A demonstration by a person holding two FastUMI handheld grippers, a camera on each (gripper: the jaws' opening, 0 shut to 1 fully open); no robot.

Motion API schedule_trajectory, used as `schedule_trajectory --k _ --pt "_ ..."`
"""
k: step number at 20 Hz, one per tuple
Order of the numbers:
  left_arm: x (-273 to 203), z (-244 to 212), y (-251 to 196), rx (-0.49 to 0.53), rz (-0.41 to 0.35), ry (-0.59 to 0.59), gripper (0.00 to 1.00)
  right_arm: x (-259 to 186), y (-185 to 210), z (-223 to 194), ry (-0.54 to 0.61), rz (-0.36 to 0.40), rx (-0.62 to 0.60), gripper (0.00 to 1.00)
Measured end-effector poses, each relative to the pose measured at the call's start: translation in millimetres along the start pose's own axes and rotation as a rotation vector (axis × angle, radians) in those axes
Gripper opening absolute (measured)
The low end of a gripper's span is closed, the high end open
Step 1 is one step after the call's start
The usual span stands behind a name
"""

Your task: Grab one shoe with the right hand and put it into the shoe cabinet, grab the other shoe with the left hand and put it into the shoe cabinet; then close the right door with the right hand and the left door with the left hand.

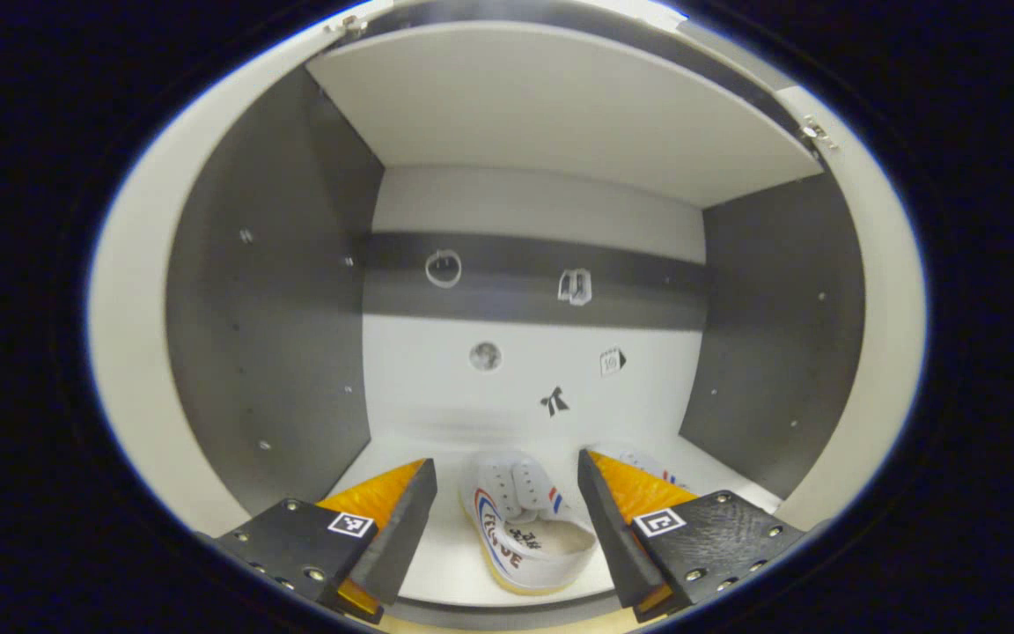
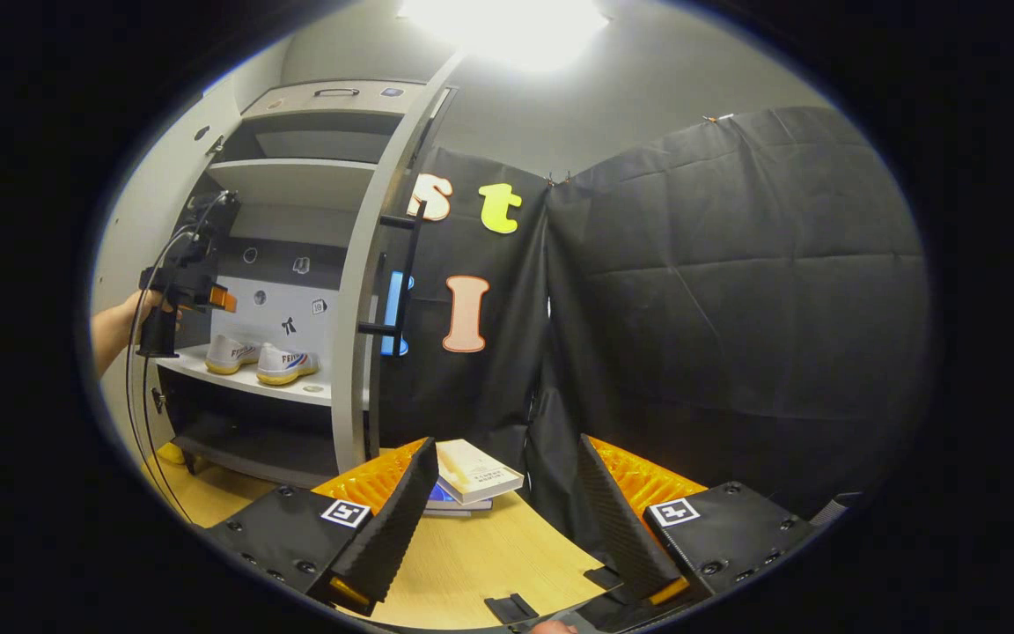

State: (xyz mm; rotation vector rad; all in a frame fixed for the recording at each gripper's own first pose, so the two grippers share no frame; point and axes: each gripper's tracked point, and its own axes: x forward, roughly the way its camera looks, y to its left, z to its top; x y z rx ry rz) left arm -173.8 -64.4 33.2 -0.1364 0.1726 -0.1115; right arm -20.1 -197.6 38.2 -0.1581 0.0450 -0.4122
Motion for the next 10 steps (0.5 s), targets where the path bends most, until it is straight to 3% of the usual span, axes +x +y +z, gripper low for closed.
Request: schedule_trajectory --k 5,10 --pt "-93 62 -15 -0.006 -0.018 -0.144 0.89 7 -1 0 -0.027 0.065 0.037 0.96" --pt "-180 69 -21 0.044 0.019 -0.171 0.88 19 6 6 -0.05 0.152 0.064 0.99"
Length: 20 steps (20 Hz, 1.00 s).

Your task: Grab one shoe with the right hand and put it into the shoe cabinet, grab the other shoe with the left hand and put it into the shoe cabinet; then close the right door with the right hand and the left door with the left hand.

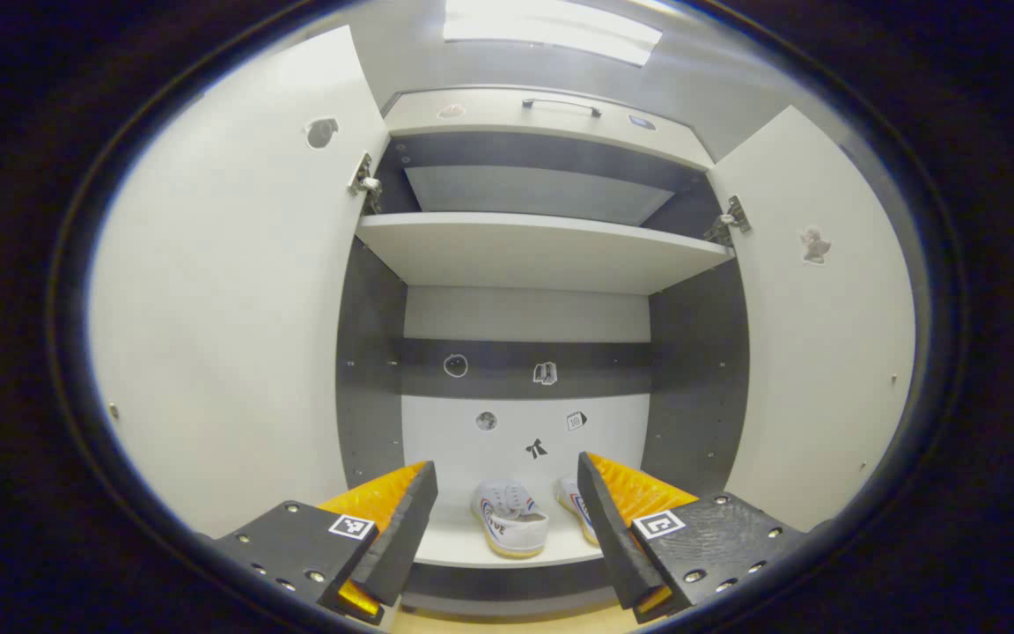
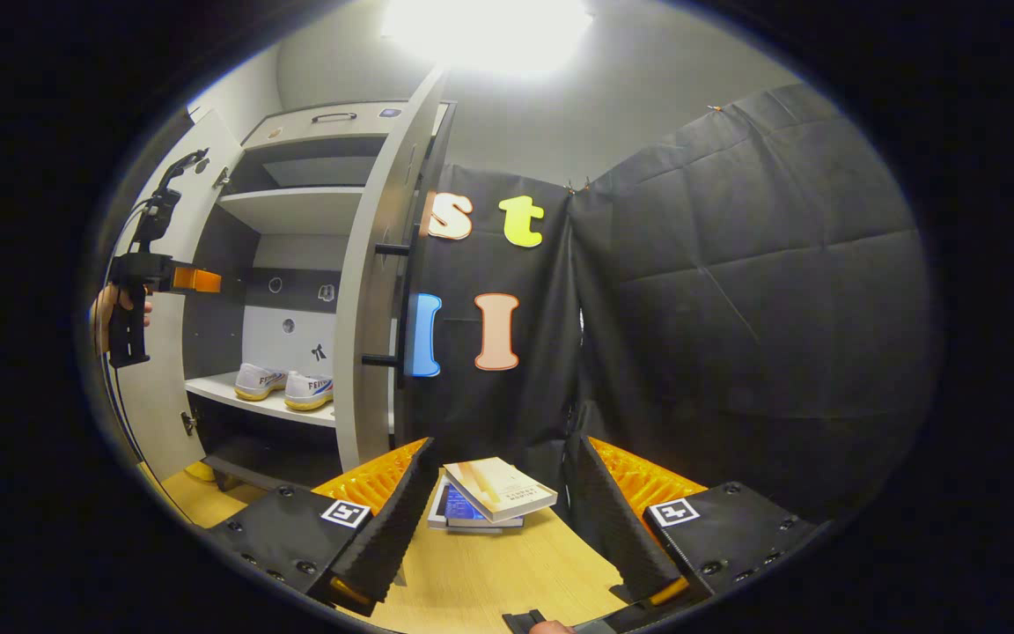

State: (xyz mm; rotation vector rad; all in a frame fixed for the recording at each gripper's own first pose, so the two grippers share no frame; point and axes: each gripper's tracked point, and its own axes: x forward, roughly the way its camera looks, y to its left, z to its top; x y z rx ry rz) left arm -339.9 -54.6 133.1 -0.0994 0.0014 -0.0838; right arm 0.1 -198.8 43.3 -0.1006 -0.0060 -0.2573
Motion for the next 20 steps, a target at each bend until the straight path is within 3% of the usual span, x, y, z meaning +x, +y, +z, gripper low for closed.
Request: schedule_trajectory --k 4,9,19,20 --pt "-64 2 7 0.028 0.047 -0.003 0.88 9 5 -4 -0.001 0.069 0.005 0.96" --pt "-133 -5 14 0.049 0.067 -0.006 0.88 21 13 3 -0.01 0.104 0.058 0.96" --pt "-213 -50 31 0.028 0.093 0.062 0.89 25 20 44 -0.045 0.069 0.093 0.99" --pt "-218 -51 34 0.029 0.09 0.067 0.93 25 19 51 -0.048 0.066 0.105 0.96"
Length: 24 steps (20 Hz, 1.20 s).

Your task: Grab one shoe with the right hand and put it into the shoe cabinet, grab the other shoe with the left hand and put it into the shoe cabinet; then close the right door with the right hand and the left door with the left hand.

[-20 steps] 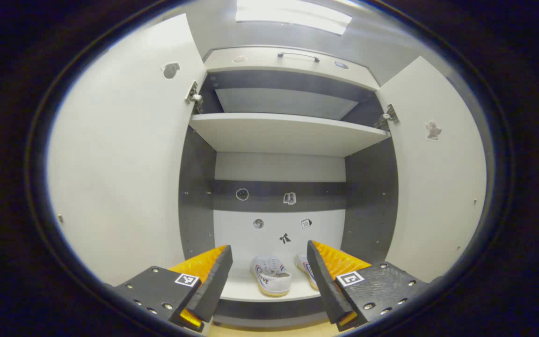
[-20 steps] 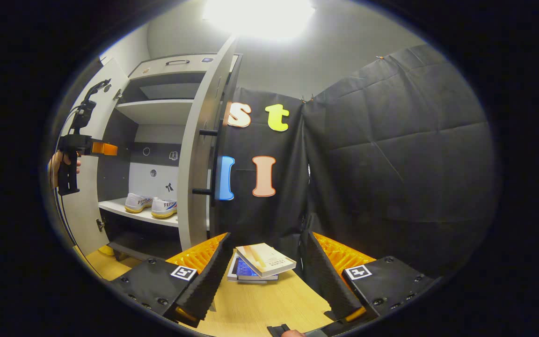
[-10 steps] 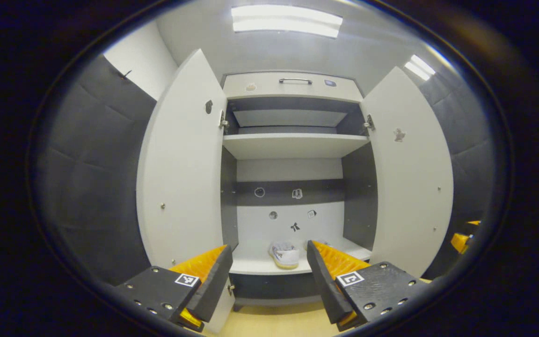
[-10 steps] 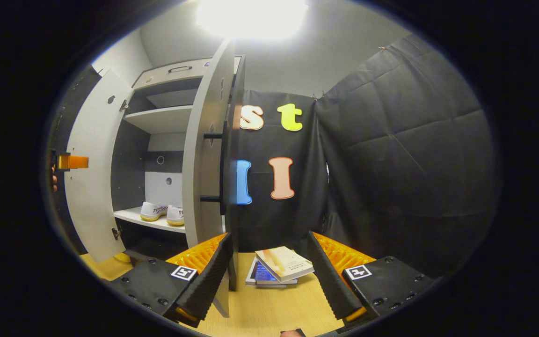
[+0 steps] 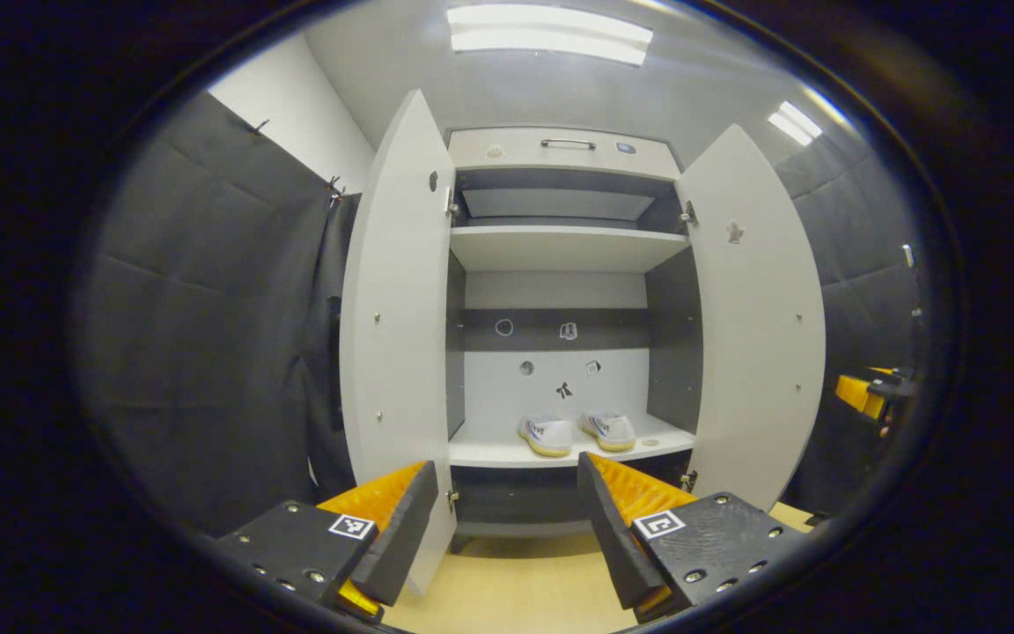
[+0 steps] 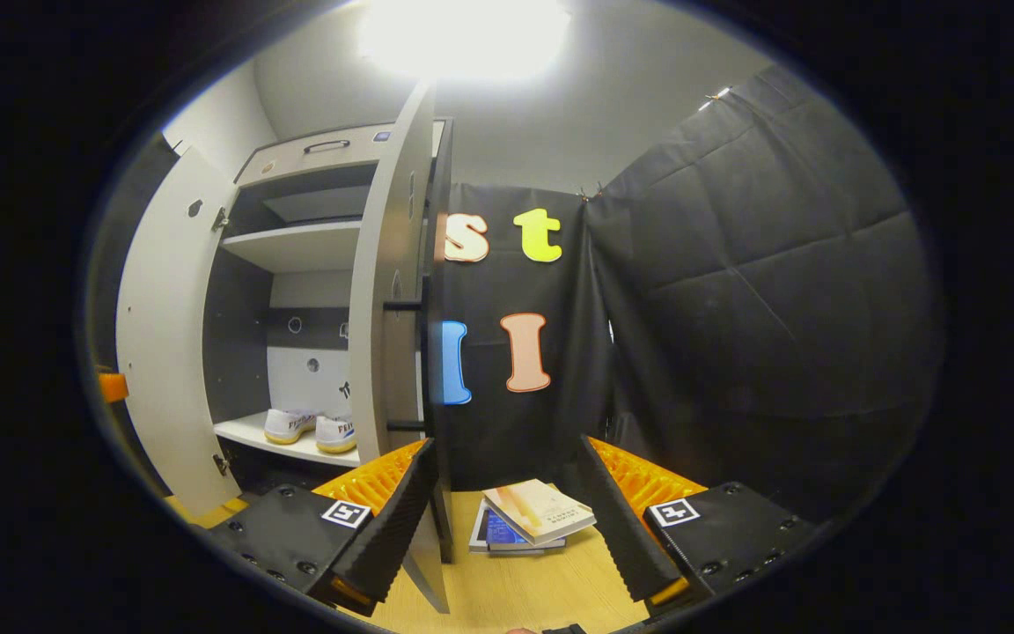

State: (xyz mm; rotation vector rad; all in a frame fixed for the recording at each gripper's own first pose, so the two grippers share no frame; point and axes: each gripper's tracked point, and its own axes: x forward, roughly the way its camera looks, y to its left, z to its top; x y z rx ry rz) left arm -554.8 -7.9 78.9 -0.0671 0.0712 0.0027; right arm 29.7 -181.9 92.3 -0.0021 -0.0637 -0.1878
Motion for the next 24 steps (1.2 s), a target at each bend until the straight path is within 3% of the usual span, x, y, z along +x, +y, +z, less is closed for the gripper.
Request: schedule_trajectory --k 5,10,17,24 --pt "-13 6 18 0.008 -0.007 -0.006 0.91 21 -7 30 -0.022 -0.015 0.063 0.99" --pt "-20 8 41 0.021 0.018 -0.011 0.89 55 -12 34 0.033 -0.002 0.126 0.98" --pt "-26 4 74 0.061 0.079 0.004 0.88 74 -11 22 0.088 -0.038 0.072 0.98" --pt "-26 -5 92 0.044 0.079 0.011 0.91 67 -2 23 0.101 -0.082 0.041 0.97"
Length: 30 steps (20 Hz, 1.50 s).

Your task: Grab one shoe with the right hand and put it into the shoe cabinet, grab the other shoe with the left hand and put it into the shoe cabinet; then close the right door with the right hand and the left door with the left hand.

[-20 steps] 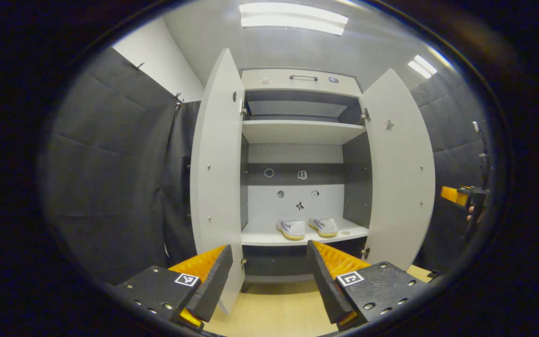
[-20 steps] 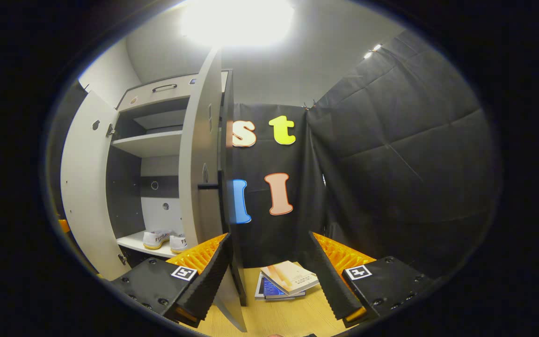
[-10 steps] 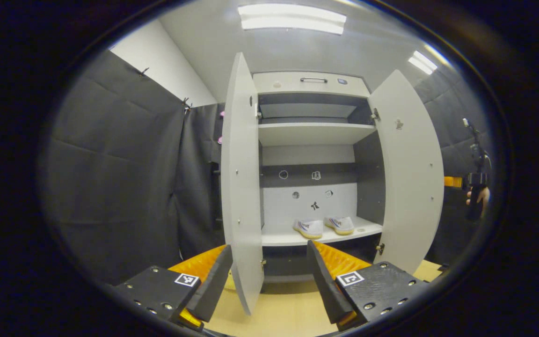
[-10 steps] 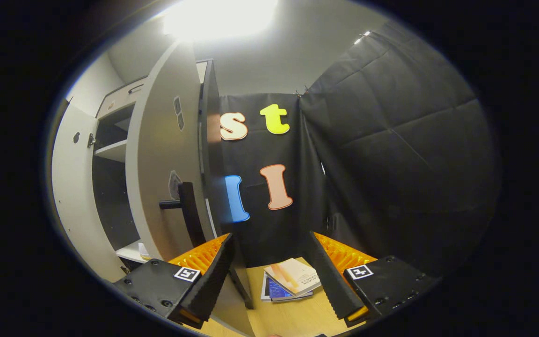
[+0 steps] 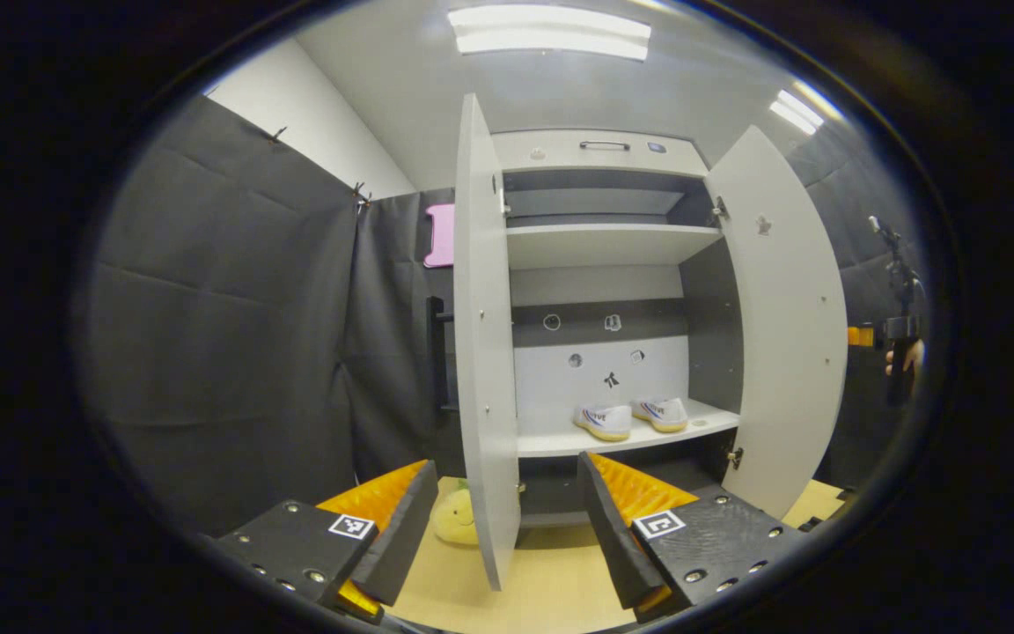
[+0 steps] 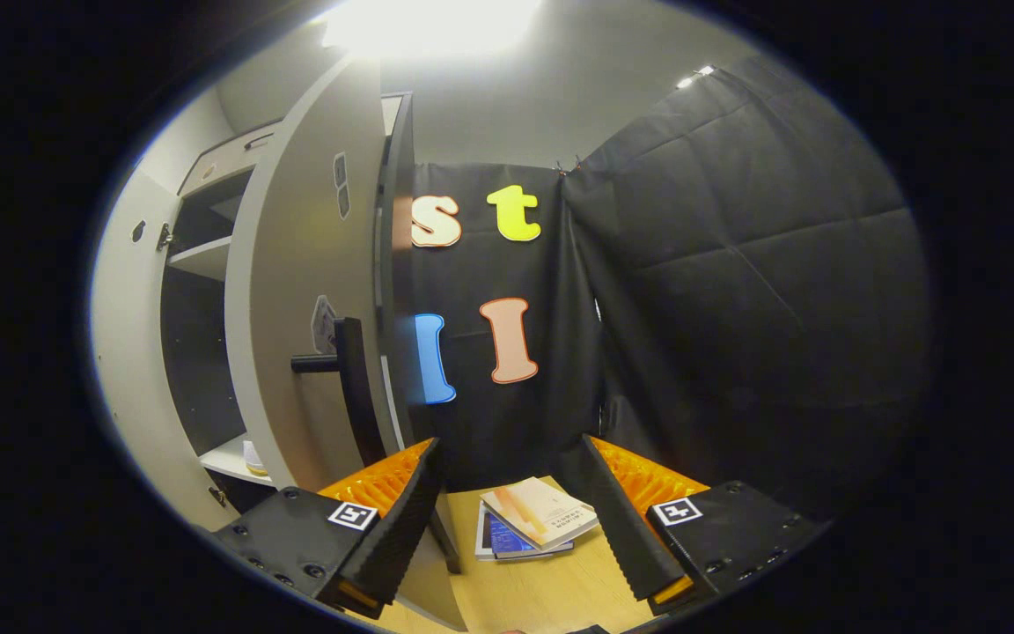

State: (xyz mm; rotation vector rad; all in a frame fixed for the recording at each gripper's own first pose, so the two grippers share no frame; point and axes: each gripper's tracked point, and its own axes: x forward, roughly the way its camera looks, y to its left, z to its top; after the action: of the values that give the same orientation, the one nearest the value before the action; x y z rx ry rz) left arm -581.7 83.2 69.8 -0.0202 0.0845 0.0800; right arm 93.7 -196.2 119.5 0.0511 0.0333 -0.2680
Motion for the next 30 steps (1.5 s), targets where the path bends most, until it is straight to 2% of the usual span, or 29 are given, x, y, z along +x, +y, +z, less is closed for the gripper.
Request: schedule_trajectory --k 2,3,5,6,7,8,10,11,15,16,18,28,29,30 --pt "0 -2 5 -0.004 -0.002 0.003 0.89 -3 6 2 0.002 0.0 -0.009 0.97" --pt "0 -3 7 -0.007 -0.002 0.003 0.89 -4 10 1 0.004 0.005 -0.01 0.91" --pt "0 -5 10 -0.016 -0.003 0.002 0.89 -7 21 0 0.006 0.021 -0.016 0.92" --pt "0 -6 13 -0.02 -0.002 0.002 0.89 -8 26 0 0.006 0.028 -0.019 0.97" --pt "-1 -6 17 -0.024 0.0 0.001 0.89 -10 30 -1 0.006 0.034 -0.025 0.97" --pt "-2 -7 21 -0.029 0.002 0.003 0.89 -11 34 -1 0.006 0.036 -0.031 0.92" --pt "-3 -9 30 -0.037 0.01 0.006 0.91 -13 41 -1 0.005 0.038 -0.043 0.92" --pt "-5 -11 34 -0.039 0.015 0.008 0.91 -13 44 -1 0.005 0.038 -0.045 0.98" --pt "-11 -16 49 -0.045 0.035 0.012 0.89 -16 59 -4 0.014 0.053 -0.029 0.98" --pt "-13 -16 52 -0.045 0.038 0.013 0.91 -17 65 -4 0.014 0.063 -0.025 0.92" --pt "-13 -17 58 -0.045 0.047 0.015 0.89 -19 78 -7 0.014 0.082 -0.021 0.92" --pt "-21 -22 91 -0.049 0.117 0.027 0.91 -8 143 -19 0.045 0.197 0.025 0.92" --pt "-22 -23 95 -0.049 0.127 0.03 0.91 -7 151 -20 0.046 0.208 0.023 0.97" --pt "-22 -24 99 -0.049 0.139 0.033 0.91 -5 159 -21 0.047 0.22 0.018 0.97"
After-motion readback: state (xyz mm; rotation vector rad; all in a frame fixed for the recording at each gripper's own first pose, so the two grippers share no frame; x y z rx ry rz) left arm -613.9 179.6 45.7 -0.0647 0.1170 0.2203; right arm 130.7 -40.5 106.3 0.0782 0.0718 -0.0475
